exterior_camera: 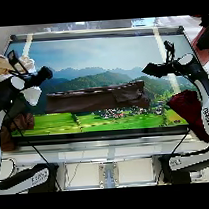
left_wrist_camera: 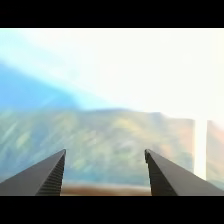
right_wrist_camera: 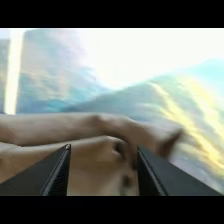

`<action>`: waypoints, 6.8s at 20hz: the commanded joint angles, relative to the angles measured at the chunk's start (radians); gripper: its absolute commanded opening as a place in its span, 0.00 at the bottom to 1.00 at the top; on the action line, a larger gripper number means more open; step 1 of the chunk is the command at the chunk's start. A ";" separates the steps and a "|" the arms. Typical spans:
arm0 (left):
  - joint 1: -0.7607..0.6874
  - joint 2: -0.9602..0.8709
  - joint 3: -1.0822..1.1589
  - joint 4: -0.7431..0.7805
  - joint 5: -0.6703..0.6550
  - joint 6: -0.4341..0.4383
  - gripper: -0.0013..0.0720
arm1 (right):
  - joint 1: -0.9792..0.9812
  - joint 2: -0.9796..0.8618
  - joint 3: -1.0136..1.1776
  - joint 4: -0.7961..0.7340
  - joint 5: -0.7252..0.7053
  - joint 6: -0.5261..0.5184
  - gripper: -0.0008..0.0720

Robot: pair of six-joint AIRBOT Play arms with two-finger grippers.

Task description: Fold the shirts.

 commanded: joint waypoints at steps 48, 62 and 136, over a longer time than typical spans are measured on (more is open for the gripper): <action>-0.444 -0.482 0.170 -0.043 -0.138 0.130 0.03 | 0.335 -0.112 0.399 0.088 0.466 0.100 0.05; -0.112 -0.124 0.371 0.910 -0.531 -0.179 0.03 | 0.898 -0.236 0.473 0.235 -0.292 0.231 0.04; -0.052 -0.074 0.370 0.596 -0.631 -0.129 0.03 | -0.630 0.280 -0.039 -0.875 0.744 0.327 0.05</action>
